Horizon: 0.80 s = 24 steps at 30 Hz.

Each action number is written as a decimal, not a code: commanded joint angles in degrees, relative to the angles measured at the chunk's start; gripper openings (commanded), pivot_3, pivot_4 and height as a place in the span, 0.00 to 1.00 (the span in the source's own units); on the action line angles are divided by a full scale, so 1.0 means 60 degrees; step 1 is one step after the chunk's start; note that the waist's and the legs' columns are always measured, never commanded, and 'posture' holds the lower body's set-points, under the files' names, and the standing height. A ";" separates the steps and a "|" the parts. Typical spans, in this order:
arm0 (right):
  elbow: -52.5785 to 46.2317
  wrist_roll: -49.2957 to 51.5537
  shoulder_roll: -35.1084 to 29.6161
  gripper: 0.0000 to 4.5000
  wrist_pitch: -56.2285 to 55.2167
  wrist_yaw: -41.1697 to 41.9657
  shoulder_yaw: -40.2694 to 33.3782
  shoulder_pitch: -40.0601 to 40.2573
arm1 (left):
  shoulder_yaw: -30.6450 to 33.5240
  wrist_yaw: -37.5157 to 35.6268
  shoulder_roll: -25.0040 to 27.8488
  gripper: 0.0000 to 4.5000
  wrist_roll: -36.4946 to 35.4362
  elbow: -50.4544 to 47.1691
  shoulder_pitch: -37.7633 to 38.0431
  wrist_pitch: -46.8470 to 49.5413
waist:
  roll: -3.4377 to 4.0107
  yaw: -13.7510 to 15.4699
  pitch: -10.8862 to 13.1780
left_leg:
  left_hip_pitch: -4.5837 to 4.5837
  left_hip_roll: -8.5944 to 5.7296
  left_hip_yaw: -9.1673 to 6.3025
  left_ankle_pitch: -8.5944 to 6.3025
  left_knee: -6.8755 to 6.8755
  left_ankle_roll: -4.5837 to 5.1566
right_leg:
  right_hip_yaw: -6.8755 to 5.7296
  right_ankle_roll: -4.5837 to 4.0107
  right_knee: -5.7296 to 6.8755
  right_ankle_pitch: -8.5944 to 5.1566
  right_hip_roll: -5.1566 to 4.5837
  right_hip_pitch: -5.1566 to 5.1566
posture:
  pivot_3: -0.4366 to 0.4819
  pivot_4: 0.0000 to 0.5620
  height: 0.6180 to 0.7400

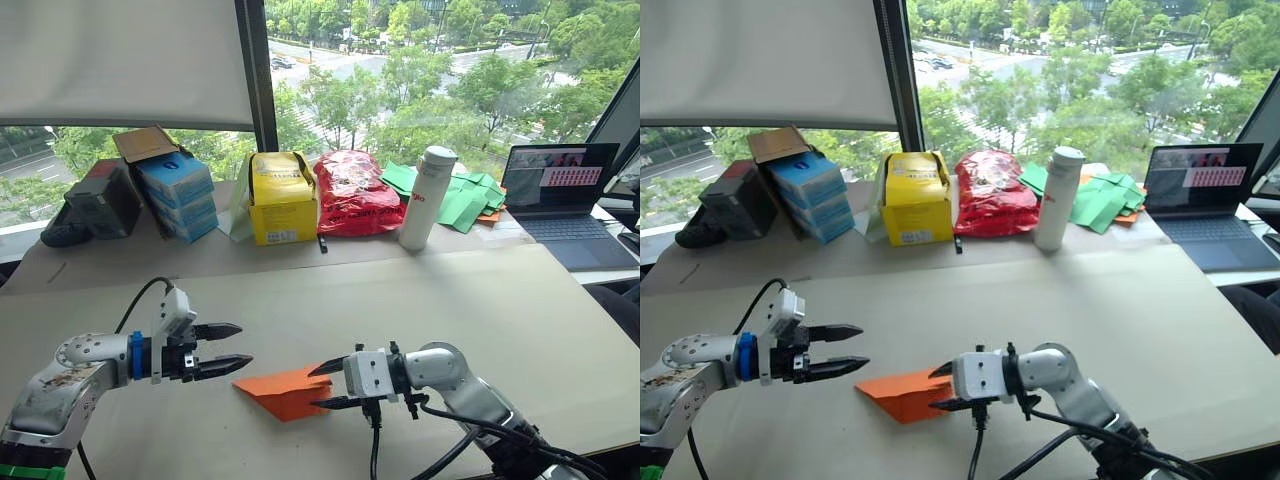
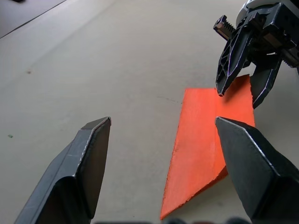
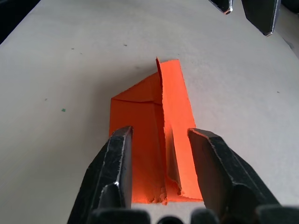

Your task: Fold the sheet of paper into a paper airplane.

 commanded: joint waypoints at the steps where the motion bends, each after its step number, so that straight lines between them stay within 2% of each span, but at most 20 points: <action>1: -0.0972 0.0299 -0.0044 0.73 0.0612 -0.0177 -0.0279 0.0172 | 0.0256 -0.0179 0.0062 0.54 -0.0522 -0.0398 0.0024 0.0268 | 0.0000 0.0000 0.0000 | 0.0000 0.0000 0.0003 0.0000 0.0000 0.0000 | 0.0002 0.0000 0.0000 0.0000 0.0001 -0.0001 | 0.48 0.27 0.98; 4: -0.1432 0.0519 -0.0082 0.96 0.1022 -0.0272 -0.0518 0.0309 | 0.0149 -0.0240 0.0117 0.31 -0.0619 -0.0527 0.0073 0.0392 | 0.0000 -0.0001 0.0000 | 0.0000 0.0003 0.0003 -0.0004 -0.0001 0.0000 | 0.0004 0.0000 -0.0001 0.0000 -0.0002 0.0000 | 0.48 0.27 0.98; 5: -0.1568 0.0608 -0.0173 1.00 0.1131 -0.0232 -0.0619 0.0358 | 0.0054 -0.0239 0.0085 0.24 -0.0590 -0.0545 0.0094 0.0405 | 0.0000 -0.0003 0.0000 | 0.0001 0.0003 0.0005 -0.0004 0.0000 0.0000 | 0.0005 0.0000 -0.0001 0.0000 -0.0003 0.0000 | 0.48 0.27 0.98; 8: -0.1955 0.1001 -0.0470 1.00 0.1583 -0.0102 -0.0896 0.0504 | -0.0314 -0.0225 0.0011 0.01 -0.0291 -0.0581 0.0243 0.0279 | 0.0000 0.0007 0.0000 | 0.0002 0.0006 0.0009 -0.0007 0.0000 0.0002 | 0.0008 0.0000 -0.0002 0.0000 -0.0004 0.0001 | 0.48 0.27 0.98; 17: -0.2399 0.1195 -0.0860 1.00 0.2114 -0.0231 -0.1153 0.0669 | -0.1744 -0.0014 -0.0531 0.01 0.1117 -0.0265 0.0255 -0.0819 | -0.0003 0.0034 0.0002 | 0.0009 0.0026 0.0035 -0.0018 -0.0003 0.0005 | 0.0026 0.0000 -0.0009 0.0001 -0.0005 0.0004 | 0.48 0.27 0.98; 24: -0.2511 0.1015 -0.0983 1.00 0.2149 -0.0324 -0.0941 0.0756 | -0.2850 -0.0008 -0.0403 0.01 0.2888 0.0634 0.0338 -0.2278 | -0.0003 0.0066 0.0001 | 0.0015 0.0040 0.0052 -0.0030 -0.0002 0.0006 | 0.0037 -0.0002 -0.0012 0.0002 0.0002 0.0005 | 0.48 0.27 0.98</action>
